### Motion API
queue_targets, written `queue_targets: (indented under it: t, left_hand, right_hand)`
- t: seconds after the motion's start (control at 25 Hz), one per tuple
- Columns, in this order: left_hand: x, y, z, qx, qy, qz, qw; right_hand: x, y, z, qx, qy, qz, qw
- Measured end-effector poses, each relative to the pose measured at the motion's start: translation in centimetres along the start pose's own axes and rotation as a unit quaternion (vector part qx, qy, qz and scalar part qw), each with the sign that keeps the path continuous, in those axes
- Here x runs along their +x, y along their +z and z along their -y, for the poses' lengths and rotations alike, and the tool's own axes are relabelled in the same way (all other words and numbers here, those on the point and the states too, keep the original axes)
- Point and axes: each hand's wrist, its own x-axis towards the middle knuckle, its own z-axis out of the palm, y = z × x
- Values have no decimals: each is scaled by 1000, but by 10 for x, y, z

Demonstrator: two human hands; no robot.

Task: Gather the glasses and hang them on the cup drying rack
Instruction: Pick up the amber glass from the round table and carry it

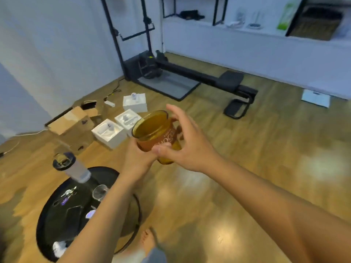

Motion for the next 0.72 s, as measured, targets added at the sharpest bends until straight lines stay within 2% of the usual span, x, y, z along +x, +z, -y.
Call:
queue_targets:
  t: [0.12,0.2,0.36,0.52,0.72]
  left_hand:
    - [4,93,-24,-115,-37,81,989]
    - [5,145,-33,-152,-72,133,977]
    - [18,248,-30,-147,-130,268,943]
    - [52,336,-6,-147,-167,322,920]
    - [102,459,30,-162,-234,423,860]
  right_hand:
    - [-53,-73,-26,16,49,-60,997]
    - [-85,-108,-45,27,78,-94,992]
    - [-136,-179,-96,29,136,-185,973]
    - [-176,-248,-147,16,217,-221,951]
    - [-203,-344,-223,40,306,-253,917]
